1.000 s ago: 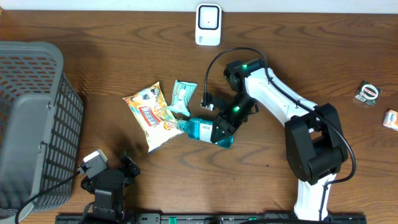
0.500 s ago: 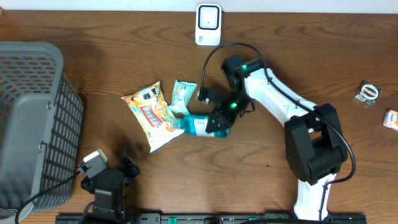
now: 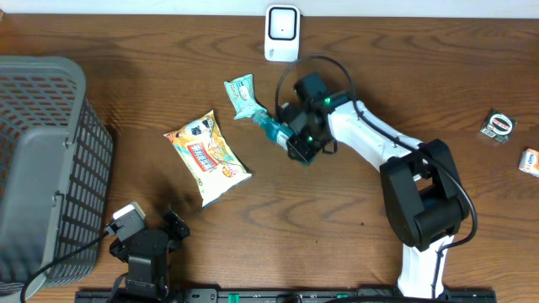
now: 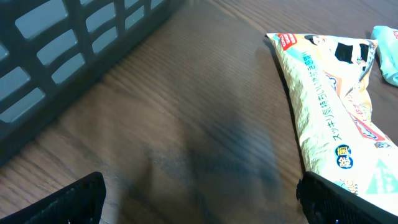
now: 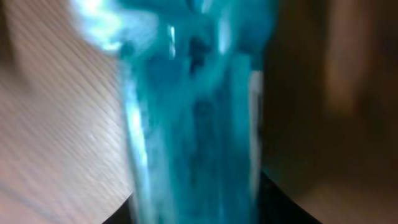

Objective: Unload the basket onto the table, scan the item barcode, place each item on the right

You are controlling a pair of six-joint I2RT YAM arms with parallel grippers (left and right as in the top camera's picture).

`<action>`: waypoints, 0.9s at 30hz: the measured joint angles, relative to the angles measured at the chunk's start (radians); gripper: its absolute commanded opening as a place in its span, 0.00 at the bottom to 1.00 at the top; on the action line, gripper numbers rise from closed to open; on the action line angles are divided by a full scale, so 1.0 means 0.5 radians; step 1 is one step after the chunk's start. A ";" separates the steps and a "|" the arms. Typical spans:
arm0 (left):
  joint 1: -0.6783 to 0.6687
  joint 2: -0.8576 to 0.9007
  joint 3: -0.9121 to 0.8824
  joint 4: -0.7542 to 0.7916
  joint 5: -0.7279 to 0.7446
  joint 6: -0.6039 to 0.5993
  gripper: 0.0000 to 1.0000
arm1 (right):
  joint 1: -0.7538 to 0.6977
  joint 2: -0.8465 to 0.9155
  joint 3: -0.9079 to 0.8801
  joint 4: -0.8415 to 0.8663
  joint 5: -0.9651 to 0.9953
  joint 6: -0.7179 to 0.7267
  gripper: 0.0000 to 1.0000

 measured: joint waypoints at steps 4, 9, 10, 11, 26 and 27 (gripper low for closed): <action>0.000 -0.001 0.000 0.000 0.000 0.000 0.98 | 0.008 -0.047 -0.075 0.050 0.046 0.047 0.42; 0.000 0.000 0.000 -0.001 0.001 0.000 0.98 | 0.013 -0.053 -0.109 0.013 0.101 0.082 0.61; 0.000 0.000 0.000 0.000 0.000 0.000 0.98 | 0.013 -0.054 -0.108 0.004 0.104 0.082 0.62; 0.000 0.000 0.000 -0.001 0.000 0.000 0.98 | 0.013 -0.056 -0.108 -0.012 0.110 0.081 0.61; 0.000 0.000 0.000 0.000 0.000 0.000 0.98 | 0.024 -0.069 -0.105 -0.109 0.117 0.092 0.01; 0.000 0.000 0.000 0.000 0.001 0.000 0.98 | 0.021 -0.069 -0.106 -0.111 0.089 0.092 0.01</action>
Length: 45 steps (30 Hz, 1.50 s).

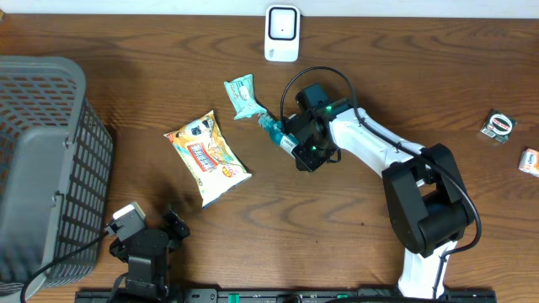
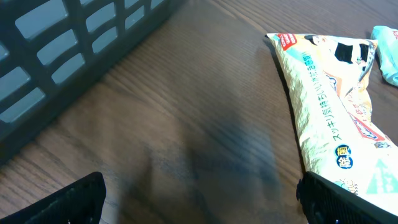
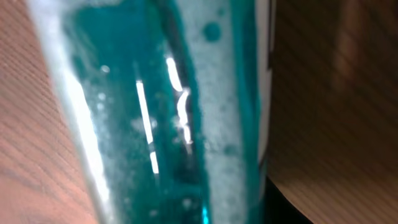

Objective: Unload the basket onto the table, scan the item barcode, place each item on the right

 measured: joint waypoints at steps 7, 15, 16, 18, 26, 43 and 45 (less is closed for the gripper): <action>0.000 -0.001 0.000 0.000 -0.001 0.000 0.98 | -0.091 0.006 0.016 -0.345 -0.501 -0.158 0.01; 0.000 0.000 0.000 -0.001 -0.001 0.000 0.98 | -0.309 0.006 0.085 -0.684 -1.224 -0.571 0.01; 0.000 0.000 0.000 -0.001 -0.001 0.000 0.98 | -0.327 0.006 0.085 -0.751 -1.287 -0.635 0.01; 0.000 0.000 0.000 -0.001 -0.001 0.000 0.98 | -0.346 0.006 0.087 -0.893 -1.396 -0.776 0.01; 0.000 0.000 0.000 -0.001 -0.001 0.000 0.98 | -0.355 0.005 0.107 -1.562 -1.630 -1.336 0.01; 0.000 0.000 0.000 0.000 -0.001 0.000 0.98 | -0.230 -0.160 0.119 -1.768 -1.676 -1.580 0.01; 0.000 -0.001 0.000 0.000 -0.001 0.000 0.98 | -0.231 -0.187 0.119 -1.767 -1.670 -1.580 0.01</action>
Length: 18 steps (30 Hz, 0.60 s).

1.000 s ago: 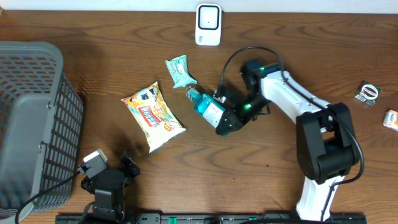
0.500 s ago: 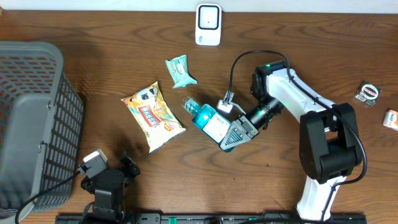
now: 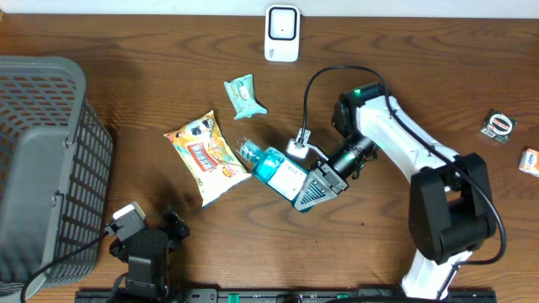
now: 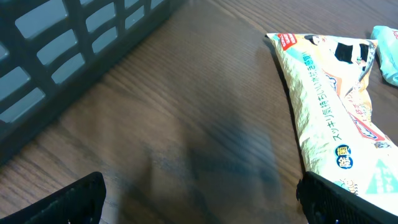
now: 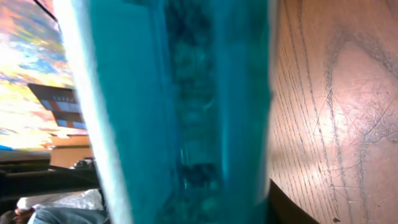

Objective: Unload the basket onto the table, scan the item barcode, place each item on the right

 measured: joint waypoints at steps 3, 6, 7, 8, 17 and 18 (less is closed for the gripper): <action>0.000 0.001 0.000 0.000 0.000 0.000 0.98 | 0.000 -0.009 0.001 0.111 0.040 0.005 0.01; 0.000 0.001 0.000 0.000 0.000 0.000 0.98 | 0.000 -0.009 0.003 0.365 0.087 0.085 0.01; 0.000 0.000 0.000 0.000 0.000 0.000 0.98 | 0.000 -0.009 0.003 0.459 0.112 0.128 0.01; 0.000 0.000 0.000 0.000 0.000 0.000 0.98 | 0.001 -0.009 0.003 0.581 0.153 0.202 0.01; 0.000 0.000 0.000 0.000 0.000 0.000 0.98 | 0.075 -0.013 0.066 1.469 0.900 0.948 0.01; 0.000 0.000 0.000 0.000 0.000 -0.001 0.98 | 0.091 -0.014 0.067 1.566 0.999 0.993 0.01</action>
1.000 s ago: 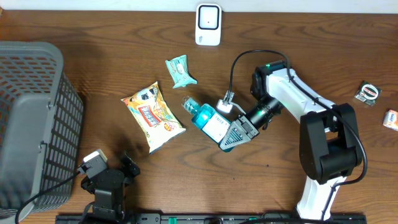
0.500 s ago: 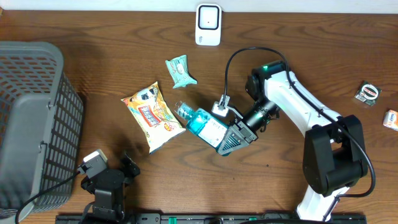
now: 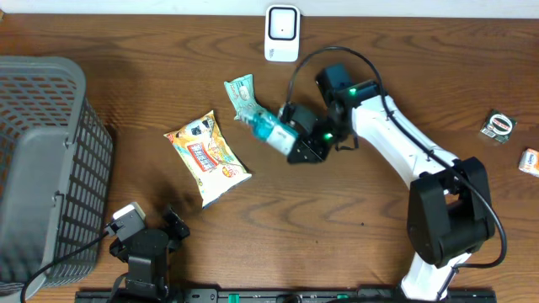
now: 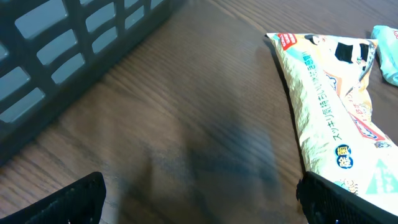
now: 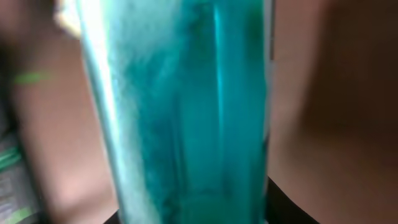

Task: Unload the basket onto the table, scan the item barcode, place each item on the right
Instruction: 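Carry the bottle up and hold it in front of the scanner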

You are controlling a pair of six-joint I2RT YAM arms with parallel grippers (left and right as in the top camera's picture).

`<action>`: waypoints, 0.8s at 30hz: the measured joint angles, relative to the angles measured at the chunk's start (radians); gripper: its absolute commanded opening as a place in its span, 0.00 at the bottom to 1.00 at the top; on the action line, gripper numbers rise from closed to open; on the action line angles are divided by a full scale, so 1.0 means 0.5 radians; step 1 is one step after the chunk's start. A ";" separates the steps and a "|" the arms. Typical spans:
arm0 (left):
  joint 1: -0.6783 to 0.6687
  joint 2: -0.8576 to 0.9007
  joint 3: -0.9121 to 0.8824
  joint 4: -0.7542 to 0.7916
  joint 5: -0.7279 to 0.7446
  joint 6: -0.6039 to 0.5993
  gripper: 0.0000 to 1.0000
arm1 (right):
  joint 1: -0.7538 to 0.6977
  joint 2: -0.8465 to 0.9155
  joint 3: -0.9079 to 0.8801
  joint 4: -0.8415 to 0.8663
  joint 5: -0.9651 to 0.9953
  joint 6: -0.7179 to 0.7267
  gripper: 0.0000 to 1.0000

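A clear bottle of teal liquid point(image 3: 271, 130) is held off the table, with my right gripper point(image 3: 296, 141) shut on it, its cap end pointing left. It fills the right wrist view as a blurred teal column point(image 5: 186, 112). The white barcode scanner point(image 3: 282, 34) stands at the table's far edge, above and a little right of the bottle. My left gripper point(image 4: 200, 199) sits open low over bare wood at the near left, only its dark fingertips point(image 4: 74, 199) showing, nothing between them.
A yellow snack bag point(image 3: 207, 156) lies left of centre, also in the left wrist view point(image 4: 336, 99). A small teal packet point(image 3: 242, 94) lies beside the bottle's cap. A grey basket point(image 3: 42, 160) stands at the left. Two small items point(image 3: 498, 126) lie at the far right.
My right gripper has moved up and left with the bottle, from the table's middle to just below the scanner, beside the teal packet. The left arm has not moved.
My right gripper held the teal bottle next to the small teal packet, and stayed close to there a moment later. Then it held the bottle lower, near the table's middle by the snack bag. Now the bottle is back up by the packet. The left gripper stayed open throughout.
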 measured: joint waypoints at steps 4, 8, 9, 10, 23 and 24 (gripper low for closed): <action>0.000 0.001 0.000 -0.001 0.001 0.001 0.98 | 0.074 0.000 0.000 0.365 0.419 0.136 0.01; 0.000 0.001 0.000 -0.001 0.001 0.001 0.98 | 0.124 0.000 0.005 0.800 0.840 0.196 0.01; 0.000 0.000 0.000 -0.001 0.001 0.001 0.98 | 0.131 0.000 0.002 0.927 0.946 0.200 0.01; 0.000 0.000 0.000 -0.001 0.000 0.001 0.98 | 0.135 0.000 0.003 1.059 1.047 0.200 0.01; 0.000 0.001 0.000 0.000 0.000 0.000 0.98 | 0.109 0.377 0.092 2.364 1.678 -0.162 0.01; 0.000 0.000 0.000 0.000 0.000 0.001 0.98 | 0.109 0.453 0.147 2.390 1.719 -0.210 0.01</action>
